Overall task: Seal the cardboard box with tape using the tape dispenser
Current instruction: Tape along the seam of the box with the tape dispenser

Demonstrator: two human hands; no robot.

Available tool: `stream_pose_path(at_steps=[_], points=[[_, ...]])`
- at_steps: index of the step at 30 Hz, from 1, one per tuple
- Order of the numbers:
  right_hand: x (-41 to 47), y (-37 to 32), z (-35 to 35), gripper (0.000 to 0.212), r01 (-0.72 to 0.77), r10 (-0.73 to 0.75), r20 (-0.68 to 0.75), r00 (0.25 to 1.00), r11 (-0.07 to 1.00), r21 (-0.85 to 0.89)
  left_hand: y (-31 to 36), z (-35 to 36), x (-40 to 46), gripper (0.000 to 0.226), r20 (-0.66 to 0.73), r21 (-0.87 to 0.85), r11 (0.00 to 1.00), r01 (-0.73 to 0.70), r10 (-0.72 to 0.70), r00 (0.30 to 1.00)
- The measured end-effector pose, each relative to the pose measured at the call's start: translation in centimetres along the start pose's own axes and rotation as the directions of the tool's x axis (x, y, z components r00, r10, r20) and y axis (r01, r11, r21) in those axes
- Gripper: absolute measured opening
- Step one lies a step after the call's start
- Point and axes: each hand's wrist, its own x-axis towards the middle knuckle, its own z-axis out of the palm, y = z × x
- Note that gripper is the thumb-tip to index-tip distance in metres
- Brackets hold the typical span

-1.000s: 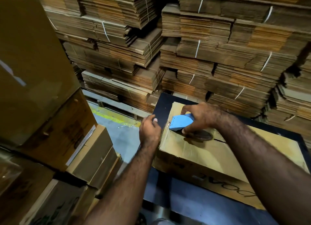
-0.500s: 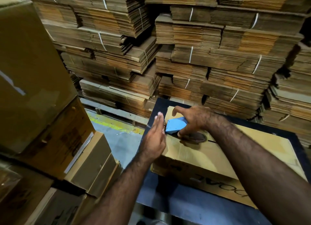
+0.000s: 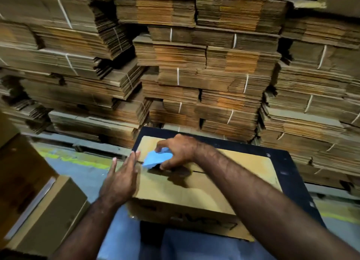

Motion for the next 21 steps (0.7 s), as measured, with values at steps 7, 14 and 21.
stream_pose_path(at_steps=[7, 14, 21], points=[[-1.8, 1.1, 1.0, 0.059, -0.044, 0.043, -0.016, 0.999, 0.997, -0.061, 2.1, -2.1, 0.1, 0.081, 0.163, 0.292, 0.951, -0.098, 0.051, 0.985], [-1.4, 1.4, 1.2, 0.062, -0.027, 0.026, -0.01, 1.0, 0.996, -0.088, 5.3, -1.7, -0.3, 0.092, 0.276, 0.26, 0.951, -0.168, 0.093, 0.957], [-0.7, 2.1, 1.6, 0.074, 0.026, -0.024, 0.018, 1.0, 0.994, -0.109, 5.0, -1.3, 1.1, 0.083, 0.267, 0.204, 0.974, -0.094, 0.037, 0.963]])
